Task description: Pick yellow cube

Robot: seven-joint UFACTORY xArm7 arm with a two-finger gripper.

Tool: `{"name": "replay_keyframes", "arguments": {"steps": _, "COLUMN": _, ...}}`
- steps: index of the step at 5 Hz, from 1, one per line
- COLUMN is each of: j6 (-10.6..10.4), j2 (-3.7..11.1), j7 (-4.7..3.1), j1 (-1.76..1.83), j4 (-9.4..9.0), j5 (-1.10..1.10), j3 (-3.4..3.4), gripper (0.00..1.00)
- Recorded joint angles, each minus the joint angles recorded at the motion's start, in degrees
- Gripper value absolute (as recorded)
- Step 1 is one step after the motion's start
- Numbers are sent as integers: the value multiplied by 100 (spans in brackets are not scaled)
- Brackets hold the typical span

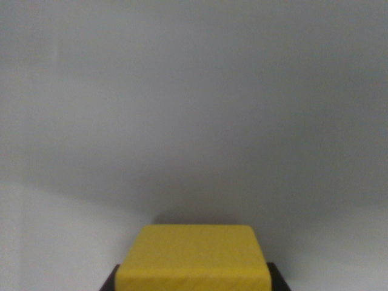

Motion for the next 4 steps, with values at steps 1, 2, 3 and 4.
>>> {"name": "replay_keyframes", "arguments": {"steps": 1, "j6": 0, "j2": 0, "j7": 0, "j1": 0, "j4": 0, "j5": 0, "j3": 0, "gripper": 100}}
{"name": "replay_keyframes", "arguments": {"steps": 2, "j6": 106, "j2": -47, "j7": 0, "j1": -3, "j4": 60, "j5": 7, "j3": -1, "gripper": 100}}
{"name": "replay_keyframes", "arguments": {"steps": 3, "j6": 106, "j2": -47, "j7": 0, "j1": -3, "j4": 60, "j5": 7, "j3": -1, "gripper": 100}}
{"name": "replay_keyframes", "arguments": {"steps": 4, "j6": 243, "j2": -107, "j7": -1, "j1": -6, "j4": 137, "j5": 15, "j3": -3, "gripper": 100}}
